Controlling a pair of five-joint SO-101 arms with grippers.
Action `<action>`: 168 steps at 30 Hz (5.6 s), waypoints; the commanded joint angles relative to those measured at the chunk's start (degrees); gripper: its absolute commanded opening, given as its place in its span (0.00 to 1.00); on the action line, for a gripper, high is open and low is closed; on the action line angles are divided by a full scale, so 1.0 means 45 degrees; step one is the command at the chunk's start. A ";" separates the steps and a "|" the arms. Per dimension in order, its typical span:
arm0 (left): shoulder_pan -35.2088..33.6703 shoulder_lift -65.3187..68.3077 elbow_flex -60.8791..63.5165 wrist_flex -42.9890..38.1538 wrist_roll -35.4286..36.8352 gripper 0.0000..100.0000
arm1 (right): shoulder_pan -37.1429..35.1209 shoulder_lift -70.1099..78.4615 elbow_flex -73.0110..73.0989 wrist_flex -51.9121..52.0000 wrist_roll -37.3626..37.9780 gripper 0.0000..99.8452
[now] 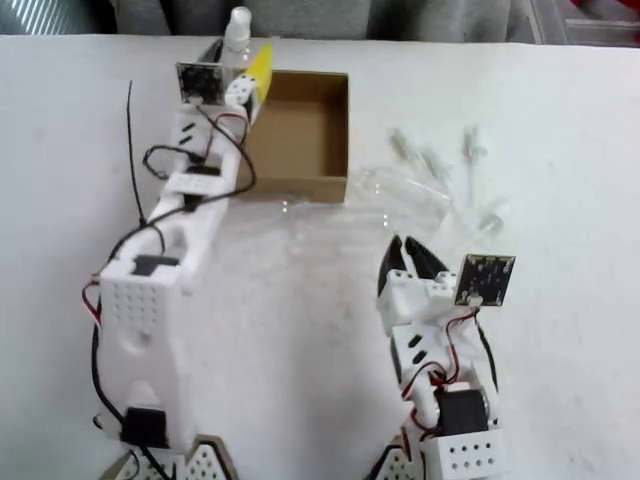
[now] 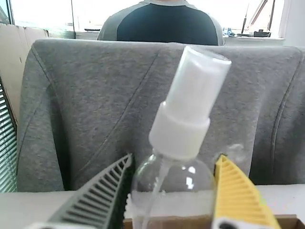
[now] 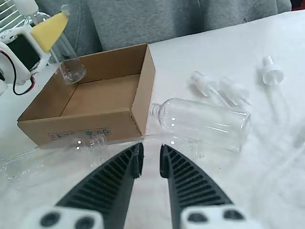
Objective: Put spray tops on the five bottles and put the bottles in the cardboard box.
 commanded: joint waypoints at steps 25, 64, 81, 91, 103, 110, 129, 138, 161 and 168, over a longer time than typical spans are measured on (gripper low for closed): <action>-0.0166 0.4425 -0.7150 0.1993 0.0137 0.25 | 0.0010 -0.0068 0.0117 0.0029 0.0137 0.05; -0.0479 0.7336 -1.1995 0.4376 0.0059 0.25 | 0.0010 -0.0068 0.0117 0.0049 0.0137 0.05; -0.0635 1.0579 -1.8559 0.7541 0.0137 0.25 | 0.0010 -0.0068 0.0117 0.0049 0.0137 0.05; -0.0694 1.1614 -2.0337 0.7873 0.0137 0.25 | 0.0010 -0.0088 0.0117 0.0049 0.0137 0.05; -0.0811 1.0247 -2.0337 1.0256 0.0508 0.25 | 0.0010 -0.0127 0.0117 0.0010 0.0137 0.05; -0.0889 1.0227 -2.0337 0.8654 0.0957 0.25 | 0.0010 -0.0127 0.0117 0.0010 0.0137 0.05; -0.0654 1.1438 -2.0298 0.6701 0.0215 0.25 | 0.0029 -0.0147 0.0117 -0.0029 0.0137 0.05; -0.0518 1.1868 -2.0298 0.6740 0.0156 0.25 | 0.0088 -0.0147 0.0117 -0.0029 0.0137 0.05; -0.0615 1.1810 -2.0298 0.8713 0.0234 0.39 | 0.0088 -0.0147 0.0117 -0.0029 0.0137 0.05; -0.0830 1.1751 -2.0317 0.8830 0.0234 0.39 | 0.0088 -0.0147 0.0117 -0.0029 0.0156 0.05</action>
